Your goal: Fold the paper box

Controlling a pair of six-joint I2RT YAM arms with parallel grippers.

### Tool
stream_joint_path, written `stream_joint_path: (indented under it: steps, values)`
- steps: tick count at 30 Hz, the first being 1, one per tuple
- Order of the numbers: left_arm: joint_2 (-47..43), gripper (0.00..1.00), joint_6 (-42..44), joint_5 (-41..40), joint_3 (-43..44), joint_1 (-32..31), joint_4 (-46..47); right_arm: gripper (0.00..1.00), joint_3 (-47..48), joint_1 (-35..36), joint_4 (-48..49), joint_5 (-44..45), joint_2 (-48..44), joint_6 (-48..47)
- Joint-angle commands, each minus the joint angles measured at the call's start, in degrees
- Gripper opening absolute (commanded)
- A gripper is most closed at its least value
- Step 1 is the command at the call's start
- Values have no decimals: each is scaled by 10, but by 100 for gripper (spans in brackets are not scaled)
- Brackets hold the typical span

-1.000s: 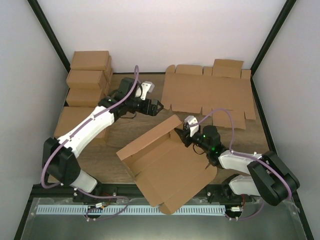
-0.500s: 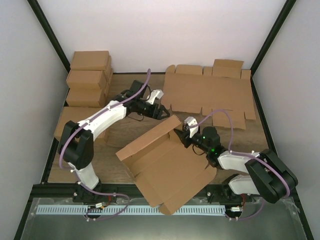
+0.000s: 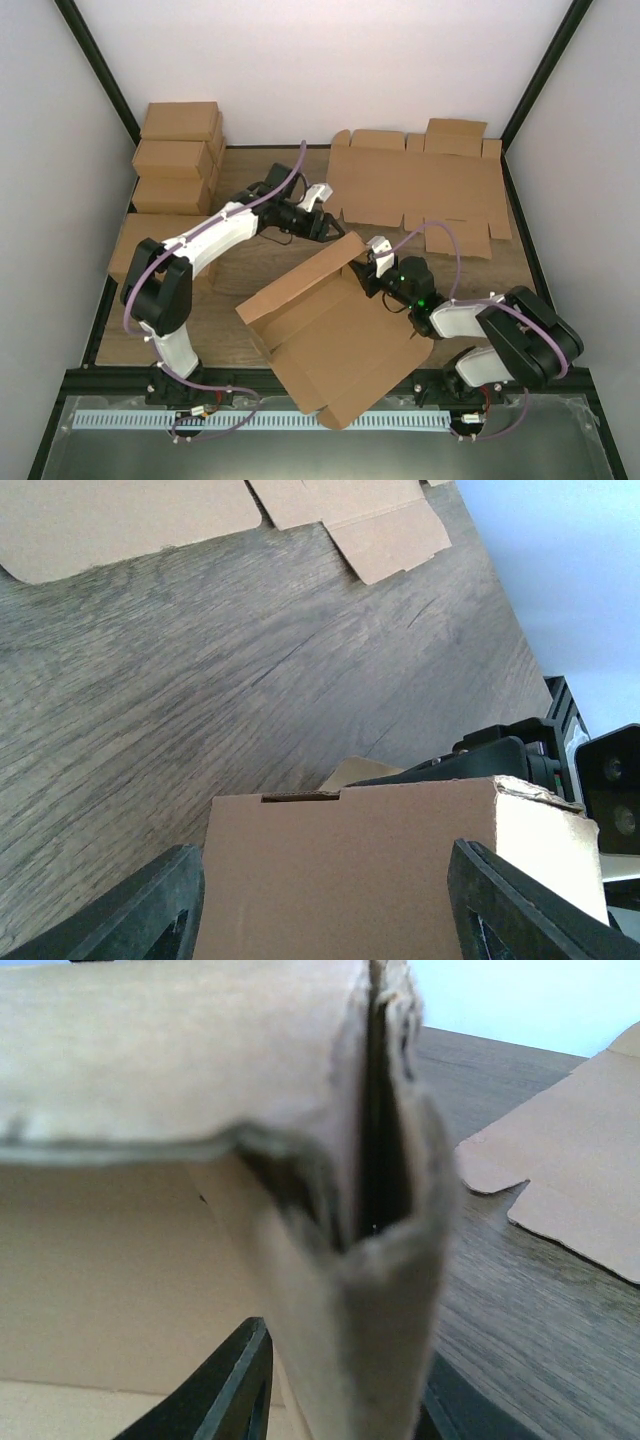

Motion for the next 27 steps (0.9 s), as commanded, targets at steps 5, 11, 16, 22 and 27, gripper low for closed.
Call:
stream_joint_path:
  steps: [5, 11, 16, 22, 27]
  values:
    - [-3, 69, 1, 8, -17, -7, 17, 21, -5, 9, 76, 61, 28, 3]
    - [-7, 69, -2, 2, -20, -8, 18, 1, 7, 9, 83, 68, 51, -7]
    - [-14, 69, -8, -1, -31, -9, 28, 1, 15, 9, 76, 72, 58, -2]
    - [-17, 69, -8, -1, -38, -11, 31, 1, 22, 9, 48, 16, 54, -13]
    - [-24, 69, -9, -4, -43, -11, 34, 2, 15, 10, 61, 12, 60, -12]
